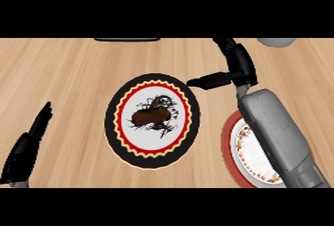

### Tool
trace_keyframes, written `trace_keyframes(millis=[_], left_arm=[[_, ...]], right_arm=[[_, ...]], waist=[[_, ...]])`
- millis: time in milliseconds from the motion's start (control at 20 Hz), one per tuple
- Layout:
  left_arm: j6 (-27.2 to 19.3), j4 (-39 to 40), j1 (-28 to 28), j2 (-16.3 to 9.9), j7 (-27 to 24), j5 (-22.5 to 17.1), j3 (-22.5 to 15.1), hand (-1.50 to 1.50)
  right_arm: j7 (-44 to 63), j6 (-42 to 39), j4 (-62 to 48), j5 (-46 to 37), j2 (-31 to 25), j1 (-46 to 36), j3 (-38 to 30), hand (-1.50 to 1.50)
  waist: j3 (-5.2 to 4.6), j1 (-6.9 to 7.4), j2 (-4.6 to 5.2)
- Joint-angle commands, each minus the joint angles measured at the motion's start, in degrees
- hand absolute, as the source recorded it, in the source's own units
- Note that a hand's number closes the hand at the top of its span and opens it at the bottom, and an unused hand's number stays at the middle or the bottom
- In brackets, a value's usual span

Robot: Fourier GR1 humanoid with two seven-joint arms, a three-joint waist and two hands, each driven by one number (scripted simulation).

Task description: Pick the sweet potato from the plate and place it in the plate

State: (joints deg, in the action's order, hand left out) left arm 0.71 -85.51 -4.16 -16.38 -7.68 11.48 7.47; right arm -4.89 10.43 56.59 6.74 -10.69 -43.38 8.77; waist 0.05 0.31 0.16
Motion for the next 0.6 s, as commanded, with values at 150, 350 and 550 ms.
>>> trace_keyframes(millis=[150, 350, 550], left_arm=[[-0.27, -1.44, -2.15, 1.65, -1.09, 1.08, -0.68, 0.00], [1.87, -0.79, -0.20, -0.16, -0.58, -0.70, 1.61, 0.00], [1.38, -4.29, 0.15, 1.50, 4.01, 1.05, -0.13, 0.00]], right_arm=[[-13.21, -11.80, -9.04, 2.06, -7.17, -0.16, -7.34, -1.50], [-19.23, -17.90, -16.15, 1.47, -11.15, -0.36, -9.69, -1.50], [-21.86, -18.02, -23.19, -0.37, -10.26, -4.26, -11.51, -1.50]], waist=[[-0.02, 0.50, 0.02], [-0.02, 0.52, 0.10], [-0.01, 0.67, 0.06]])
